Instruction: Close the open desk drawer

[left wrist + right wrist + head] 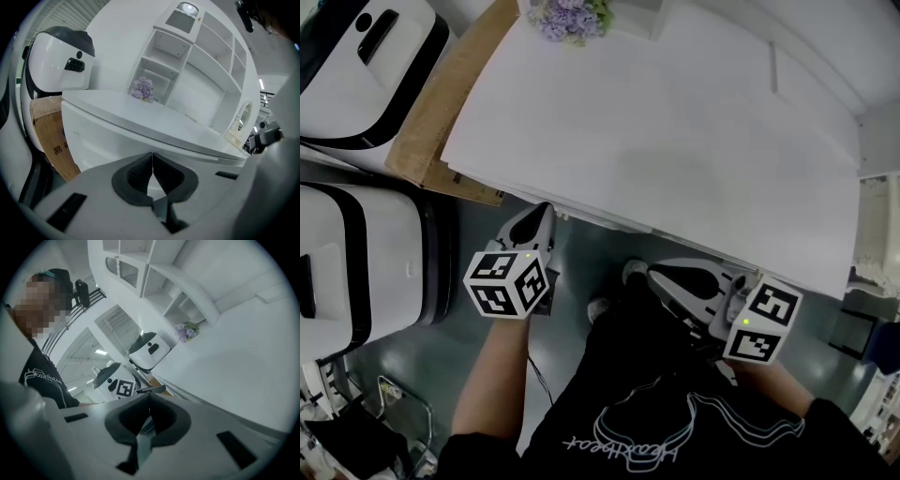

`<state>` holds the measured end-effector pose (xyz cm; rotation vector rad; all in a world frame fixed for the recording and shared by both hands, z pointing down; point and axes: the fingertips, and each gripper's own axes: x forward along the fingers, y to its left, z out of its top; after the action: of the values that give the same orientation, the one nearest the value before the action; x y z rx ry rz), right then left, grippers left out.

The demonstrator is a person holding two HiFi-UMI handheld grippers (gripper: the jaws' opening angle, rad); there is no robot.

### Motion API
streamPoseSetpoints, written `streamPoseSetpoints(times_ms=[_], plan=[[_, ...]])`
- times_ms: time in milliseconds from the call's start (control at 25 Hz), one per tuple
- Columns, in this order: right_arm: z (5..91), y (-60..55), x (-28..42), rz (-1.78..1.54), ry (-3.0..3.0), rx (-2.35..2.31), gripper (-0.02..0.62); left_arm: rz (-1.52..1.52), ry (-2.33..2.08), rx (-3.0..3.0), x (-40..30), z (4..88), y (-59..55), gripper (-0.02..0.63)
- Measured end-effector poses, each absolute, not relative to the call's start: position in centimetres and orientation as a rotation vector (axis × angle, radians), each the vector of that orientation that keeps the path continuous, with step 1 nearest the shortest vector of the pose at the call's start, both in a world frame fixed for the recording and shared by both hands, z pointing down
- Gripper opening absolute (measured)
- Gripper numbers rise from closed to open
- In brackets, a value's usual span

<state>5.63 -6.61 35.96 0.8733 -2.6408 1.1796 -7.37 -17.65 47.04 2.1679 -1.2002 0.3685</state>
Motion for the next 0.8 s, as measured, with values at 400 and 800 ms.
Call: streamPoseSetpoints(times_ms=[400,800], plan=[[32.2,-5.1,4.7,1.037,-2.711,0.832,0.006,0.249,-1.097,2.238,-7.0,39.0,-11.7,0.005],[24.4,-1.0,5.8,0.8,-2.872,0.725,0.006,0.069,-1.034,2.385,-1.6,25.6,-1.6,0.006]])
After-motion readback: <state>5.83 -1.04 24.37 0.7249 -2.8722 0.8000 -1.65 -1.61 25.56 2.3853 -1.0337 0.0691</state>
